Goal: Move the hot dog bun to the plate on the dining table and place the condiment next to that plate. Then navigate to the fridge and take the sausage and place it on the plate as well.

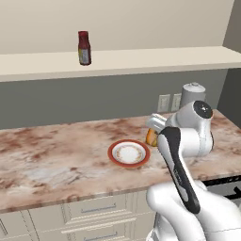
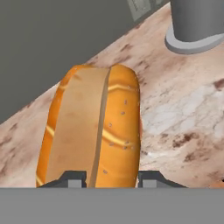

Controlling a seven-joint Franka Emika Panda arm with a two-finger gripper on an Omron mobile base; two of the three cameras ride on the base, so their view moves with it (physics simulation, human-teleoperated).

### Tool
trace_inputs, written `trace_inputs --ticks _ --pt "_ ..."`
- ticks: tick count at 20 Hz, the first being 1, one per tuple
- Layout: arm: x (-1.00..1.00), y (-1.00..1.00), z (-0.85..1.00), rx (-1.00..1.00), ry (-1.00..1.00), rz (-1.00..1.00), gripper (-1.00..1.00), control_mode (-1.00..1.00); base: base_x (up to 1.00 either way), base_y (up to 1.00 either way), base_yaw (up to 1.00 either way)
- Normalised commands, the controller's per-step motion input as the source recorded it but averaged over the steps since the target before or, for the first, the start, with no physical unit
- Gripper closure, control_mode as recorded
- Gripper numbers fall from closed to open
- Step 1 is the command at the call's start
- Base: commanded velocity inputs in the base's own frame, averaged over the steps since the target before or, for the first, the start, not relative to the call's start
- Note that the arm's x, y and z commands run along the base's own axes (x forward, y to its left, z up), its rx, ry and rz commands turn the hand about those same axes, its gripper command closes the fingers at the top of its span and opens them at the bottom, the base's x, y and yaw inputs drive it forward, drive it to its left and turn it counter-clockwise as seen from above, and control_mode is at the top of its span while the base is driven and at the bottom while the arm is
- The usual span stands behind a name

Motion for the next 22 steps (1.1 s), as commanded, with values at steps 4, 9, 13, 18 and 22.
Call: trace_inputs --ticks 4,9,13,18,22 --pt "-0.56 -0.1 0.42 0.0 -0.06 0.0 1.0 -1.0 0.0 0.0 0.0" --pt "-0.62 -0.02 0.41 0.0 -0.11 0.0 1.0 -1.0 0.0 0.0 0.0" --pt "-0.79 0.0 0.32 0.0 -0.15 0.0 1.0 -1.0 0.0 0.0 0.0" --pt "-0.31 0.01 0.06 0.0 -0.05 -0.02 1.0 1.0 0.0 0.05 0.0" --pt "0.0 0.0 0.0 0.0 0.0 0.0 1.0 1.0 -0.88 0.12 -0.19"
